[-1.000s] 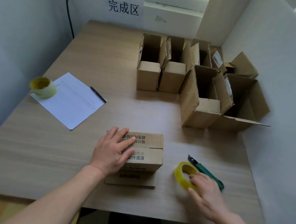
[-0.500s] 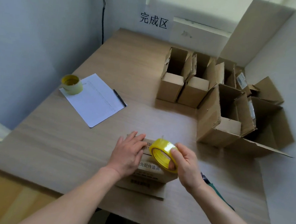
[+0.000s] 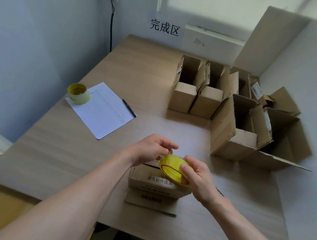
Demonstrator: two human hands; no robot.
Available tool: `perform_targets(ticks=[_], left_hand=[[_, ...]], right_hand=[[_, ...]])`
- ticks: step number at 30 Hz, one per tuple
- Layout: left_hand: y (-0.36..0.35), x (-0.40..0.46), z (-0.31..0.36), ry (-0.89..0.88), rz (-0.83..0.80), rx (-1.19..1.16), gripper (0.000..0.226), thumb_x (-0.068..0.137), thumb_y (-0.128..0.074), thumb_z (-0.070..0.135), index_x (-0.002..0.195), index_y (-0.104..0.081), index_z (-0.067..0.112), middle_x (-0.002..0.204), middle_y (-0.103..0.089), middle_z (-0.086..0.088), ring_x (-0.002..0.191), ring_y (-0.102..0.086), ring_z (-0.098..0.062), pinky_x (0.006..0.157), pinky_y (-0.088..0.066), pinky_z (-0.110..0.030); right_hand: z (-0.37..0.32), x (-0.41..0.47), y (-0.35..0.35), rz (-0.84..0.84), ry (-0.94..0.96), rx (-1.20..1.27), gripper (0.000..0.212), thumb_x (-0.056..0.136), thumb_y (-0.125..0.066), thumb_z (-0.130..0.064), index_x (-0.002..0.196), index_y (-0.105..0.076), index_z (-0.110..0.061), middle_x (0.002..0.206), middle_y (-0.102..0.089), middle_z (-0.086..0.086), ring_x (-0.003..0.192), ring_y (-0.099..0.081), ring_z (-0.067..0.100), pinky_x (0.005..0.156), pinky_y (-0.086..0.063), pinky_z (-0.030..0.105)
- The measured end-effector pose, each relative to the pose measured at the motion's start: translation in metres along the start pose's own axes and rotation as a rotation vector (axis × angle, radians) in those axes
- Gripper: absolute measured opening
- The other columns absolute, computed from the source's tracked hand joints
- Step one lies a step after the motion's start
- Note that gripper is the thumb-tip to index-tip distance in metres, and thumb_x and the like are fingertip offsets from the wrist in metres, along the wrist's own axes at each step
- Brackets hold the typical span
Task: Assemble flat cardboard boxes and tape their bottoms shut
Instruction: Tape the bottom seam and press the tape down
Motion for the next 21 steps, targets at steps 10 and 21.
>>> perform_targets(ticks=[10, 21], left_hand=[[0.008, -0.002, -0.003, -0.119, 0.099, 0.08, 0.016, 0.089, -0.061, -0.001, 0.083, -0.072, 0.009, 0.074, -0.066, -0.003, 0.071, -0.058, -0.012, 0.073, -0.051, -0.032], [0.025, -0.025, -0.036, -0.027, 0.41, 0.023, 0.025, 0.092, -0.054, 0.002, 0.072, -0.063, 0.013, 0.069, -0.07, -0.008, 0.066, -0.067, -0.017, 0.074, -0.058, -0.041]], right_hand=[[0.008, 0.004, 0.005, 0.014, -0.035, 0.067, 0.028, 0.075, -0.061, -0.049, 0.066, -0.061, -0.023, 0.058, -0.052, -0.006, 0.056, -0.048, 0.01, 0.051, -0.039, 0.024], [0.028, -0.005, 0.006, 0.318, -0.047, -0.334, 0.022, 0.083, -0.07, -0.001, 0.079, -0.053, -0.015, 0.066, -0.053, 0.003, 0.064, -0.048, 0.029, 0.06, -0.039, 0.04]])
Point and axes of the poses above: each hand's wrist, its own x-axis towards the middle knuckle, its own y-axis out of the back of the hand, z = x × y, the point moved 5 cm from there along x, towards the middle knuckle
